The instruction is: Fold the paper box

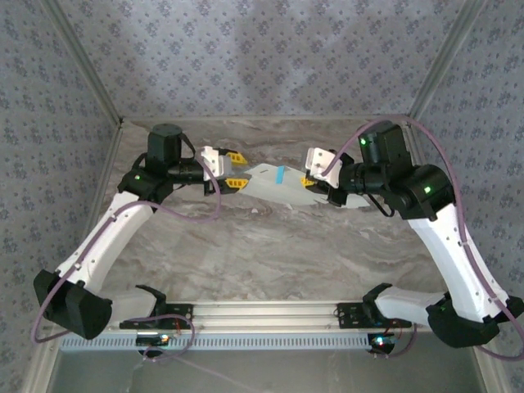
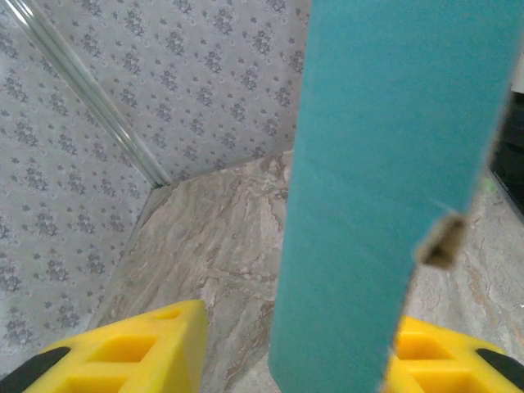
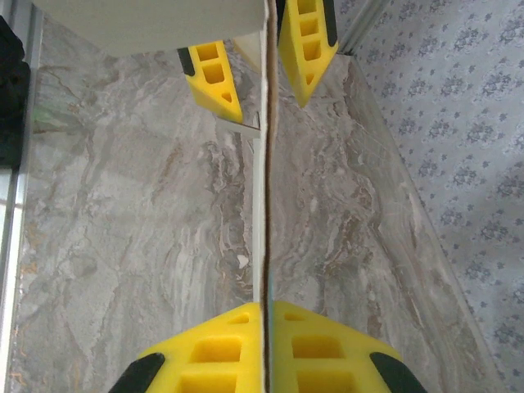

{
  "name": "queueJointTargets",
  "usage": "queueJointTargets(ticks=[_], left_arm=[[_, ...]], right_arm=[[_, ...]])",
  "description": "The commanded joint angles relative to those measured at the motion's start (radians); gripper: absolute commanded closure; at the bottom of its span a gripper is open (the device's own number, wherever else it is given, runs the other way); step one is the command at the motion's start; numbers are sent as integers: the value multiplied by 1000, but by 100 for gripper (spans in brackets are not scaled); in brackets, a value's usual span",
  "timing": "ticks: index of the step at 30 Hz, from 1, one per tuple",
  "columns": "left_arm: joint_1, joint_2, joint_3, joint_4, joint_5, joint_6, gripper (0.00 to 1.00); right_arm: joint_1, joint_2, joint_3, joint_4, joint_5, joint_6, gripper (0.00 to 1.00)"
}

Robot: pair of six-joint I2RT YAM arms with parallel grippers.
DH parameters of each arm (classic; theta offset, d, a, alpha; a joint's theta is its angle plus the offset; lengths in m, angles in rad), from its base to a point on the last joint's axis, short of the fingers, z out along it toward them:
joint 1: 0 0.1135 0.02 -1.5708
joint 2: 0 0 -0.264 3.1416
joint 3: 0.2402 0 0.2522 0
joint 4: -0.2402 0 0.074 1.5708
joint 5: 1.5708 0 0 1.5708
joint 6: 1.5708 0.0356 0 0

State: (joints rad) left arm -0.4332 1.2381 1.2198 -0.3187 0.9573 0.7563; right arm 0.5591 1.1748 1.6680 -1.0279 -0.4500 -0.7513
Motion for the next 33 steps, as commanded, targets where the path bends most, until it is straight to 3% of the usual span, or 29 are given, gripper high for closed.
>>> queueJointTargets(ticks=[1, 18, 33], left_arm=[[-15, 16, 4, 15, 52, -15, 55], [-22, 49, 6, -7, 49, 4, 61], [-21, 49, 39, -63, 85, 45, 100]], right_arm=[[3, 0, 36, 14, -44, 32, 100], [-3, 20, 81, 30, -101, 61, 100], [5, 30, 59, 12, -73, 38, 100]])
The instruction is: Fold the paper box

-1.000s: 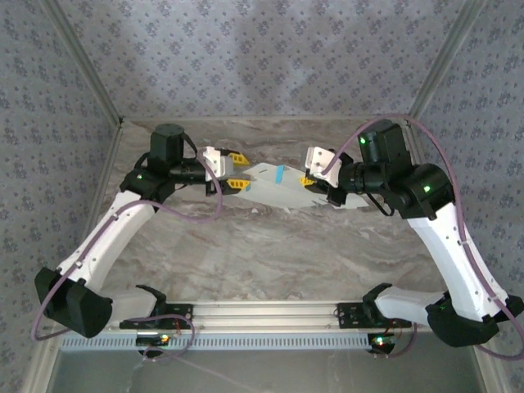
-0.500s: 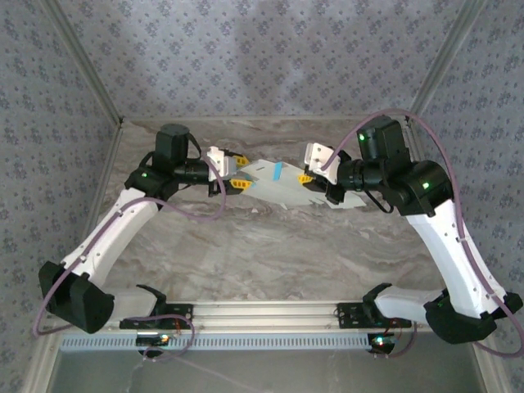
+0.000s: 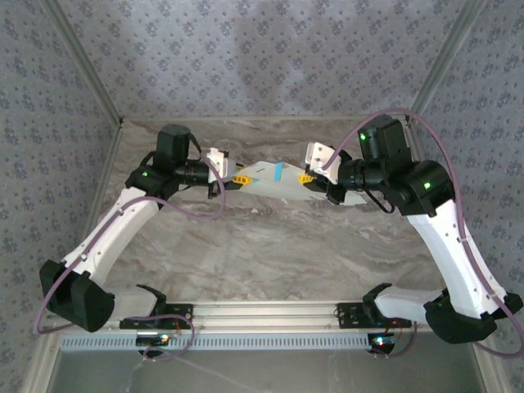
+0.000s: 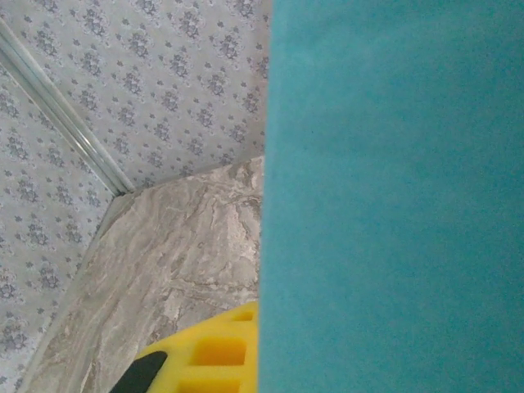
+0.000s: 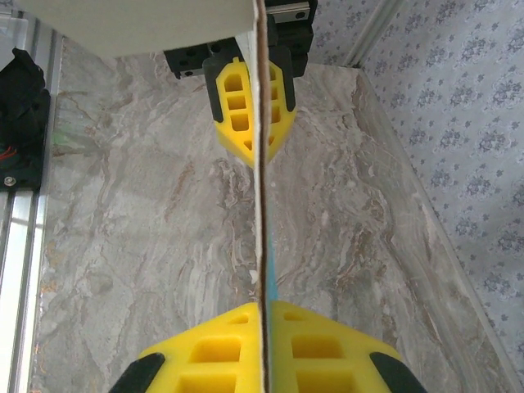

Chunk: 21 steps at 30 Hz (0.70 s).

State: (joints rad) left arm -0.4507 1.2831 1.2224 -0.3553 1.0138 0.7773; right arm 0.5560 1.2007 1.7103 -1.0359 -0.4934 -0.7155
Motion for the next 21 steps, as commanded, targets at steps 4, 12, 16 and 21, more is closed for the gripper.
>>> queueJointTargets(ticks=[4, 12, 16, 21], left_arm=[[-3, 0, 35, -22, 27, 17, 95], [48, -72, 22, 57, -5, -47, 64], [78, -109, 15, 84, 1, -67, 64], [104, -137, -12, 152, -58, -92, 66]], right_arm=[[10, 7, 14, 21, 0, -2, 100], [14, -18, -49, 31, 191, -46, 100], [29, -31, -104, 25, 278, -76, 100], [30, -51, -114, 11, 238, -69, 100]])
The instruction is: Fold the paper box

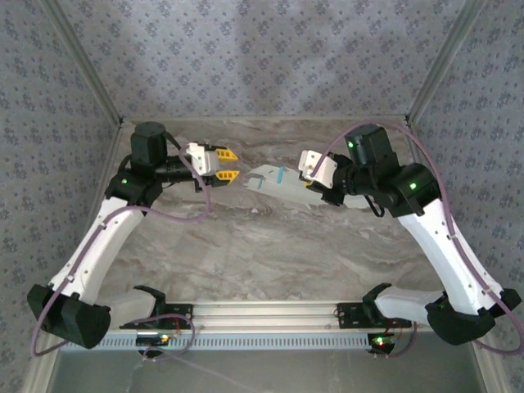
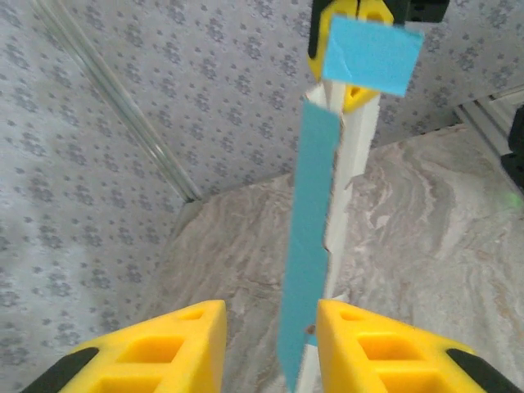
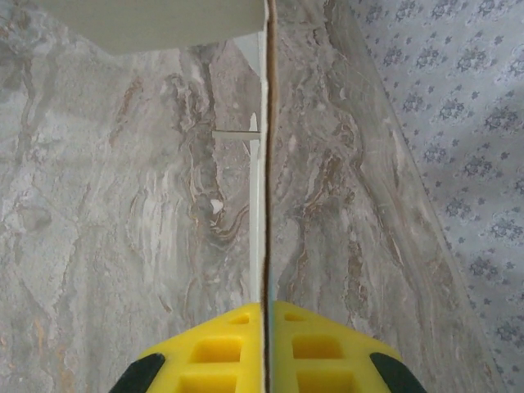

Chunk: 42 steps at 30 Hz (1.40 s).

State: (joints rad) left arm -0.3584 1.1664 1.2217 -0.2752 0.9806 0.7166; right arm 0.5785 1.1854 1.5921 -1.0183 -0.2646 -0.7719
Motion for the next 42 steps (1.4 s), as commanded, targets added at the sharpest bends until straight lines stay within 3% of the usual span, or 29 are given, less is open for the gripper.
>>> queueJointTargets(ticks=[1, 4, 5, 7, 10, 16, 20, 25, 31, 35, 39, 42], left_arm=[[12, -25, -26, 112, -64, -55, 66], [12, -24, -94, 344, -255, -259, 60], [12, -21, -121, 444, -361, -364, 52], [12, -12, -153, 569, -637, -669, 45], [19, 23, -52, 365, -849, -866, 42], [60, 59, -27, 154, -1053, -1162, 41], [80, 29, -96, 120, -1063, -1314, 41], [81, 57, -168, 121, -976, -1425, 42], [75, 53, -228, 144, -959, -1444, 43], [69, 63, -241, 155, -980, -1413, 42], [67, 107, -265, 211, -998, -1359, 41], [69, 150, -317, 330, -1006, -1307, 40]], right_arm=[[7, -40, 9, -9, -7, -3, 100], [9, -41, 38, -11, -79, 71, 100], [9, -39, 52, -7, -110, 128, 100], [9, -30, 74, 12, -176, 246, 100], [13, 12, 130, -35, -188, 377, 100], [12, 96, 162, -90, -172, 417, 100], [-12, 222, 109, -114, -90, 391, 100], [-47, 470, 186, -127, 49, 327, 100], [-65, 664, 317, -93, 245, 215, 100], [-40, 735, 314, -39, 369, 165, 100], [30, 709, 143, 145, 472, 25, 100], [62, 600, -142, 478, 469, -136, 100]])
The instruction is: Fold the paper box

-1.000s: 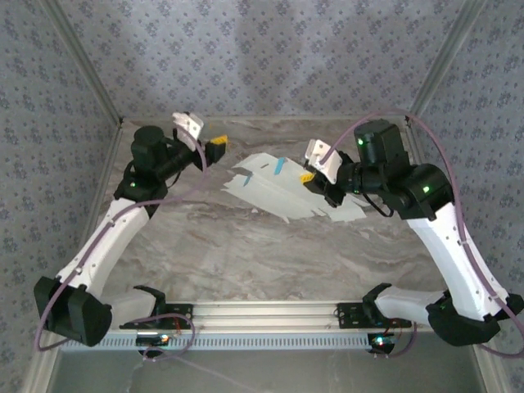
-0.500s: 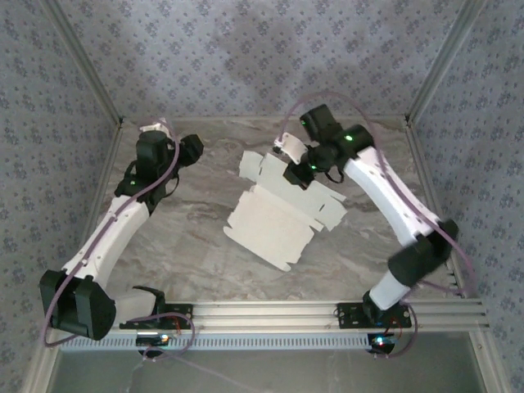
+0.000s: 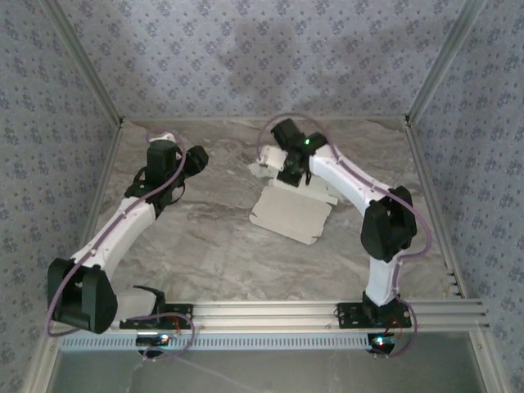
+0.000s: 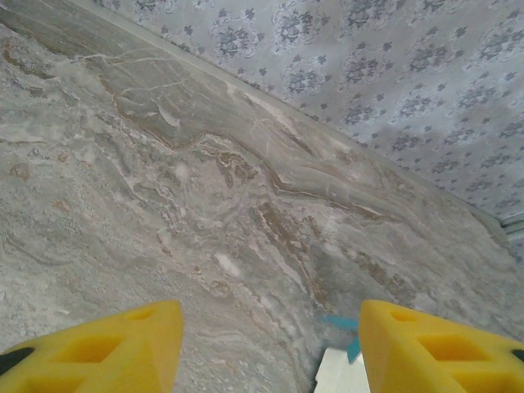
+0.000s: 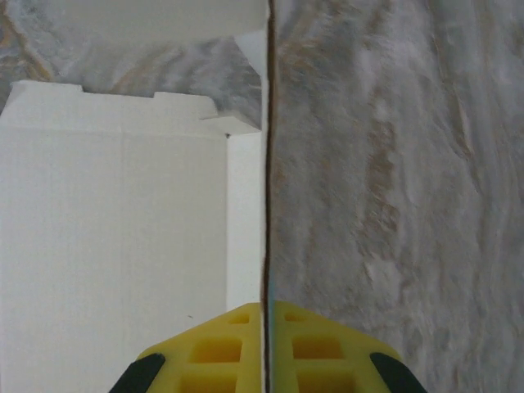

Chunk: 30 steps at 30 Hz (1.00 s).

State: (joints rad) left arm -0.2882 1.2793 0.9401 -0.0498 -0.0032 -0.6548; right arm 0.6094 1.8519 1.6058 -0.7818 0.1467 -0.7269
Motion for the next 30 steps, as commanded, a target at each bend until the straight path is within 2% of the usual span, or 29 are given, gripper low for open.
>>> queueJointTargets(ticks=[1, 3, 6, 12, 13, 15, 18, 20, 22, 26, 30], left_arm=[[3, 49, -44, 132, -17, 96, 39], [3, 73, -41, 145, -18, 157, 37], [3, 127, -6, 143, -18, 215, 35], [-3, 236, 80, 177, 85, 363, 32], [-3, 247, 83, 196, 118, 396, 29], [-2, 257, 54, 293, 266, 486, 24], [-12, 260, -2, 401, 575, 708, 18], [-30, 243, -62, 460, 670, 871, 16], [-34, 242, -81, 508, 665, 905, 14], [-42, 277, -10, 377, 746, 998, 16], [-88, 307, 17, 295, 680, 1140, 19]], right_arm=[[25, -93, -236, 322, 39, -218, 100], [3, -107, -272, 346, -30, -240, 100], [-39, -77, -223, 243, -184, -260, 100], [-136, -69, -87, 81, -448, -261, 100], [-154, -69, -75, 75, -481, -225, 100], [-177, -74, -66, 66, -529, -219, 100], [-195, -61, -55, 53, -547, -222, 100], [-200, -52, -55, 46, -556, -224, 100], [-200, -46, -59, 46, -555, -228, 100], [-197, -40, -69, 50, -563, -228, 100], [-188, -39, -64, 43, -561, -230, 100]])
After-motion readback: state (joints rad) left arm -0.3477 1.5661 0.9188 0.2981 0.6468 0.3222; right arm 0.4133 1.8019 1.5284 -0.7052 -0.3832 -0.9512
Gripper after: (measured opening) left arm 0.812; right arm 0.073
